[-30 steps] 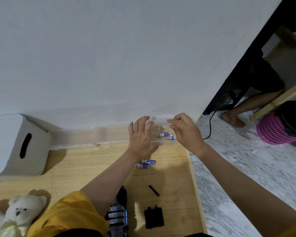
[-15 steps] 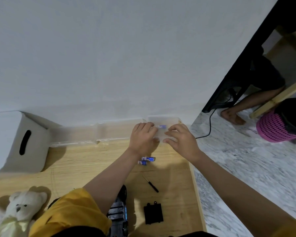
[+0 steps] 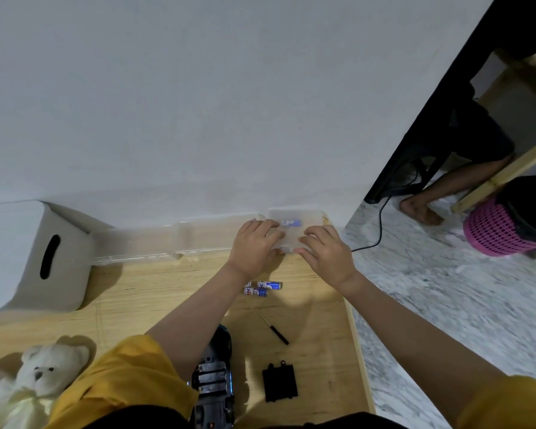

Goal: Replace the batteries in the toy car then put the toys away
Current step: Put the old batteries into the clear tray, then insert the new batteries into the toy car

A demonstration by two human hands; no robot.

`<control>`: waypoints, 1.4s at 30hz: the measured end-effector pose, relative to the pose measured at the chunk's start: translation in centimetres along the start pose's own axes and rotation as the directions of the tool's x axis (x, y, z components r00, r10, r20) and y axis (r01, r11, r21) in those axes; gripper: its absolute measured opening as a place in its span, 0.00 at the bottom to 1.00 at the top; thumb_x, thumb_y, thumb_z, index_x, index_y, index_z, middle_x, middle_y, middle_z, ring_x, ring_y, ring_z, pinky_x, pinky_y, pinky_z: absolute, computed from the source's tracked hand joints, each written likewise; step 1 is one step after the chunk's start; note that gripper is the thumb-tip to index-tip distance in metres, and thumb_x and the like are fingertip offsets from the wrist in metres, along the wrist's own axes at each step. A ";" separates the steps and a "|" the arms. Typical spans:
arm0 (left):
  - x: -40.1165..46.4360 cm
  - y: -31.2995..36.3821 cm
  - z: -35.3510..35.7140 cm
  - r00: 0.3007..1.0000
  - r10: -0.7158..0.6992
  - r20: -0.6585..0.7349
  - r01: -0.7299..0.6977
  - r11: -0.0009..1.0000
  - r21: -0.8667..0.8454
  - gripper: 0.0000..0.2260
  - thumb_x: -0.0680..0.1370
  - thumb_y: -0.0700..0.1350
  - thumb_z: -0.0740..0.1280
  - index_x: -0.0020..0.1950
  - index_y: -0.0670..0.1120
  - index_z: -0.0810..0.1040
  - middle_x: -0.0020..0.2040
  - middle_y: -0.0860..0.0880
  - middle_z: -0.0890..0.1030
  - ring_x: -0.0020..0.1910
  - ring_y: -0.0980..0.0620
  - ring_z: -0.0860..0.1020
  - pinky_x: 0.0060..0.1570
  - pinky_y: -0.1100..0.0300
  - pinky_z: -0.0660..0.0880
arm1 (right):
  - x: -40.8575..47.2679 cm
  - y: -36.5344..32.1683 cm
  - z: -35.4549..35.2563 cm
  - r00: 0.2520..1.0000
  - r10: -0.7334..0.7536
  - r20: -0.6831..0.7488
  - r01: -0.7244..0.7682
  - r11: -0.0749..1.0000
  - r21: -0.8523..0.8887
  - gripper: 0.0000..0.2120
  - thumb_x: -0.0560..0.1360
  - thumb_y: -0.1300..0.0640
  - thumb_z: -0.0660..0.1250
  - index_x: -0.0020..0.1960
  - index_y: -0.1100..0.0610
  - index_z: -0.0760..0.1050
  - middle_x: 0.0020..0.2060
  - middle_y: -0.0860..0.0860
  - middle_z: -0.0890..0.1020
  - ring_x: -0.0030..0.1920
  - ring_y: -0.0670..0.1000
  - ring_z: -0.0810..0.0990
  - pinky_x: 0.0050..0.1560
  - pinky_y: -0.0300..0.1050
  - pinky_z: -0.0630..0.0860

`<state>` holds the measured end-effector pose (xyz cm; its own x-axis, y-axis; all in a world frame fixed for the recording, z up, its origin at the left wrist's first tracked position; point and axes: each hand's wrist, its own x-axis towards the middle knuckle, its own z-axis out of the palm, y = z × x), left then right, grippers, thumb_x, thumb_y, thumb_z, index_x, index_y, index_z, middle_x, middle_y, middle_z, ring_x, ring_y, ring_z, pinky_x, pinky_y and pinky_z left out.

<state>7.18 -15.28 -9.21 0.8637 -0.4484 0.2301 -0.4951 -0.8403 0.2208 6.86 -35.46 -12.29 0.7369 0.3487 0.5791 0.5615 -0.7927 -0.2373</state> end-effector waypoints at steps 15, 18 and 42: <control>-11.7 2.7 -4.5 0.901 -0.428 0.069 0.419 0.820 -0.391 0.30 0.73 0.54 0.70 0.72 0.45 0.67 0.73 0.45 0.65 0.71 0.45 0.64 0.68 0.51 0.64 | -3.8 -8.4 -1.1 0.953 0.122 0.276 -0.180 0.964 0.195 0.14 0.73 0.50 0.65 0.53 0.58 0.80 0.49 0.54 0.79 0.52 0.54 0.75 0.50 0.50 0.77; -15.7 3.2 -5.1 0.864 -0.492 0.103 0.491 0.783 -0.382 0.35 0.70 0.64 0.62 0.72 0.48 0.67 0.73 0.45 0.64 0.71 0.44 0.64 0.68 0.49 0.64 | -4.0 -10.8 -0.2 0.896 0.130 0.424 -0.244 0.942 0.229 0.20 0.74 0.48 0.64 0.62 0.56 0.76 0.54 0.53 0.77 0.56 0.55 0.73 0.56 0.53 0.74; -27.2 5.3 -4.7 0.652 -0.558 0.513 0.751 0.386 -0.536 0.58 0.50 0.57 0.82 0.70 0.74 0.49 0.64 0.52 0.73 0.64 0.53 0.73 0.64 0.49 0.71 | -1.7 -11.4 3.9 0.755 -0.028 0.655 -0.024 0.997 0.070 0.10 0.80 0.50 0.58 0.57 0.53 0.71 0.50 0.50 0.75 0.44 0.52 0.74 0.39 0.47 0.73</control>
<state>-19.41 -6.07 -9.87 0.8880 0.0201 -0.4594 0.4073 -0.4979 0.7656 0.68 -25.08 -13.58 0.7870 0.6132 -0.0674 0.5689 -0.7637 -0.3054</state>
